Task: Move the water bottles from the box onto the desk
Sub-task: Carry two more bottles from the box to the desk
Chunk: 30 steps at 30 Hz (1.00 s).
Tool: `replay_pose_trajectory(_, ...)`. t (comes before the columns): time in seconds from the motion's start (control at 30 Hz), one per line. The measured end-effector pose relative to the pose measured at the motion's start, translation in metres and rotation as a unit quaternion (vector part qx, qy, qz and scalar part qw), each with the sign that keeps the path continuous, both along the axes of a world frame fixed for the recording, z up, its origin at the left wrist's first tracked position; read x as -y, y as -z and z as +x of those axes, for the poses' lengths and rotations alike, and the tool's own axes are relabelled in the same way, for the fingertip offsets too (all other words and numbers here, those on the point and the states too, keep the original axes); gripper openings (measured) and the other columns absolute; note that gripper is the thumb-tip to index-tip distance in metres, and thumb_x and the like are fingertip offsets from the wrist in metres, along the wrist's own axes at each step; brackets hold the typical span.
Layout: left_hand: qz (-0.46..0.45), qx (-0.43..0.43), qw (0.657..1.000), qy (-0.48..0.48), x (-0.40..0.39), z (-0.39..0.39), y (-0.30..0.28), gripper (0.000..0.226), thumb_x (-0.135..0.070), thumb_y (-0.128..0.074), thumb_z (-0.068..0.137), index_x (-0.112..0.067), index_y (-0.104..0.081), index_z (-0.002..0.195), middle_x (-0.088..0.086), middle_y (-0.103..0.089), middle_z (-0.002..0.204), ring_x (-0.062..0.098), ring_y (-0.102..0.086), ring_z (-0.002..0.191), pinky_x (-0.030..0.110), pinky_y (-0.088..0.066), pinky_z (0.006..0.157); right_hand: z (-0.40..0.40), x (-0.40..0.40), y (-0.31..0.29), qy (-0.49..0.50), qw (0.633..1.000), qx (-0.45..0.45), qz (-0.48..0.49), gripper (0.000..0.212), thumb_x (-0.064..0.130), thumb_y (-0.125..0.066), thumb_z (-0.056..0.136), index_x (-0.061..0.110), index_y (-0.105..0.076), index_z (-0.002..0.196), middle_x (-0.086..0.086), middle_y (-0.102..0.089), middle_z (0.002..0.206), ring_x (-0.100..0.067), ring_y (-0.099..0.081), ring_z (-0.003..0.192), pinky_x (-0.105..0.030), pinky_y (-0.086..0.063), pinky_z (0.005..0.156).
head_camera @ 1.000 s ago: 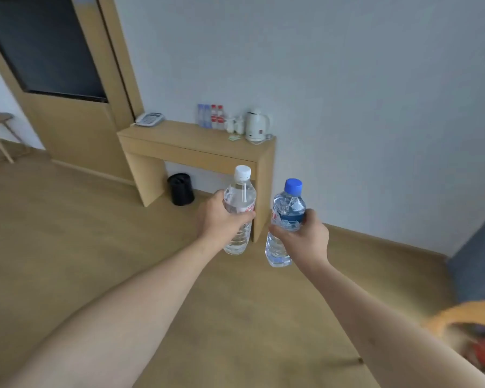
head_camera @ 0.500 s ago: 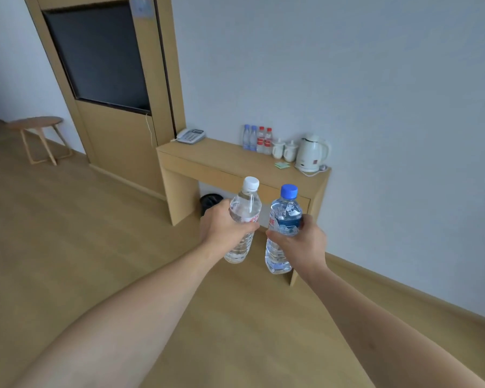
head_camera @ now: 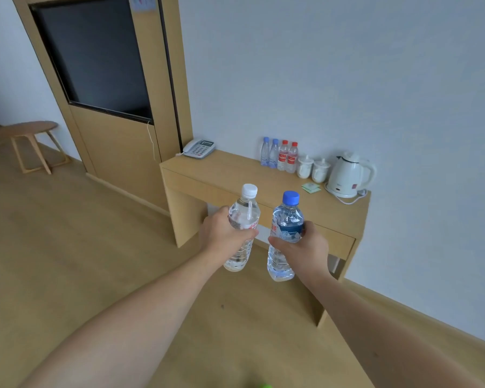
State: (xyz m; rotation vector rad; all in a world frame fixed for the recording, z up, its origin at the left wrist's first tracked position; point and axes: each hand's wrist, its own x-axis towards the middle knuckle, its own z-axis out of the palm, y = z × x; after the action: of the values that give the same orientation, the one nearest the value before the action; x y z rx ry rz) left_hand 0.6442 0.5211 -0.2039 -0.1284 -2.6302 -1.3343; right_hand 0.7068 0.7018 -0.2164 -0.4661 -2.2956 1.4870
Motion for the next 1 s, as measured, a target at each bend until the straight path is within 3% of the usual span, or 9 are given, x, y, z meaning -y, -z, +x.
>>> replay_pose_trajectory(0.17,0.028,0.006,0.999,-0.020,-0.001,-0.116,0.006,0.045,-0.048,-0.090,0.058,-0.035,-0.065,0.093,-0.021,-0.069,0.084,-0.005,-0.062,0.081,0.021,-0.047,0.065,-0.118,-0.005,0.013,-0.012,1.000,0.010,0.006,0.052,0.034,-0.088,0.068,0.022,-0.058,0.109,0.013,-0.067,0.095,-0.011,-0.066,0.085,-0.031,-0.052,0.071)
replay_pose_trajectory(0.27,0.020,0.009,0.999,-0.028,-0.004,-0.188,0.001,0.046,-0.048,-0.090,0.058,-0.034,-0.066,0.094,-0.019,-0.069,0.085,0.001,-0.065,0.083,0.027,-0.053,0.070,-0.191,-0.009,0.013,-0.015,1.000,0.018,0.003,0.052,0.034,-0.087,0.069,0.022,-0.057,0.110,0.012,-0.067,0.096,-0.014,-0.065,0.086,-0.033,-0.052,0.074)
replay_pose_trajectory(0.37,0.003,0.011,0.999,-0.032,-0.007,-0.256,-0.008,0.047,-0.049,-0.090,0.057,-0.032,-0.067,0.094,-0.018,-0.070,0.085,0.006,-0.067,0.083,0.033,-0.056,0.076,-0.260,-0.013,0.007,-0.030,0.999,0.021,-0.011,0.052,0.032,-0.087,0.070,0.025,-0.056,0.110,0.017,-0.065,0.095,-0.008,-0.065,0.086,-0.027,-0.048,0.068)
replay_pose_trajectory(0.5,0.007,0.013,0.999,-0.035,-0.007,-0.334,-0.015,0.047,-0.051,-0.088,0.055,-0.033,-0.066,0.093,-0.019,-0.069,0.085,0.002,-0.065,0.082,0.030,-0.055,0.073,-0.340,-0.015,-0.005,-0.039,0.999,0.024,-0.013,0.053,0.034,-0.086,0.070,0.031,-0.051,0.110,0.022,-0.061,0.093,0.005,-0.058,0.083,-0.019,-0.043,0.062)
replay_pose_trajectory(0.67,0.008,0.017,0.999,-0.028,-0.004,-0.419,-0.009,0.051,-0.054,-0.088,0.054,-0.033,-0.067,0.095,-0.020,-0.069,0.087,0.002,-0.065,0.083,0.029,-0.053,0.073,-0.424,-0.006,-0.001,-0.029,0.999,0.024,-0.018,0.054,0.032,-0.087,0.071,0.028,-0.051,0.112,0.018,-0.062,0.097,-0.004,-0.061,0.086,-0.023,-0.044,0.065)
replay_pose_trajectory(0.87,0.013,0.018,1.000,0.001,0.009,-0.528,0.014,0.050,-0.052,-0.090,0.056,-0.032,-0.067,0.096,-0.019,-0.070,0.087,0.003,-0.065,0.082,0.025,-0.050,0.068,-0.523,0.018,0.020,-0.009,0.999,0.033,-0.020,0.056,0.028,-0.085,0.073,0.025,-0.052,0.118,0.011,-0.066,0.104,-0.012,-0.065,0.093,-0.033,-0.052,0.078)
replay_pose_trajectory(1.0,0.008,0.034,0.999,0.039,0.024,-0.607,0.020,0.051,-0.050,-0.091,0.056,-0.031,-0.068,0.097,-0.018,-0.070,0.087,0.004,-0.066,0.082,0.028,-0.054,0.072,-0.587,0.037,0.026,0.016,0.999,0.041,-0.030,0.057,0.023,-0.085,0.072,0.029,-0.051,0.117,0.013,-0.066,0.103,-0.008,-0.064,0.091,-0.026,-0.048,0.070)
